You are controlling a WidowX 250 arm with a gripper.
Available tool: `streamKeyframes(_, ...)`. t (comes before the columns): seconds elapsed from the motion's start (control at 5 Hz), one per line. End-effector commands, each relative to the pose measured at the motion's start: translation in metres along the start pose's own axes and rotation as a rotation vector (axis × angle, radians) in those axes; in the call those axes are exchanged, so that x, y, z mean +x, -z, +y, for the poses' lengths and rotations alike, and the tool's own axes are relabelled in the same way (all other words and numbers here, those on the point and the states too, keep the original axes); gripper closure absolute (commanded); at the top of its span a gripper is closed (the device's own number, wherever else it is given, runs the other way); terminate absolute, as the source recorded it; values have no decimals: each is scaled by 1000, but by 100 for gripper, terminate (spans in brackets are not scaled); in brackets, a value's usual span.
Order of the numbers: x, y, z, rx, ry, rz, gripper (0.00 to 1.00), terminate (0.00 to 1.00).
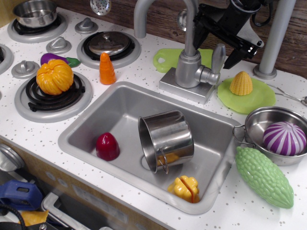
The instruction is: Turn lever vertical to front
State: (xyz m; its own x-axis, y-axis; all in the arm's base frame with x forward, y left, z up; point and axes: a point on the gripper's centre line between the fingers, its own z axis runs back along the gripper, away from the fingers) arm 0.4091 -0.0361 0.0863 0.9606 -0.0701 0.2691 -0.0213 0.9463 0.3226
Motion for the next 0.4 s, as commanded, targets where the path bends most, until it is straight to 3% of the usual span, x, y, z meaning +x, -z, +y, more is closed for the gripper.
streamKeyframes(0.0, 23, -10, 10, -13, -13, -82, 0, 0)
streamKeyframes(0.2, 30, -9, 8, -19, -20, -70, 0, 0)
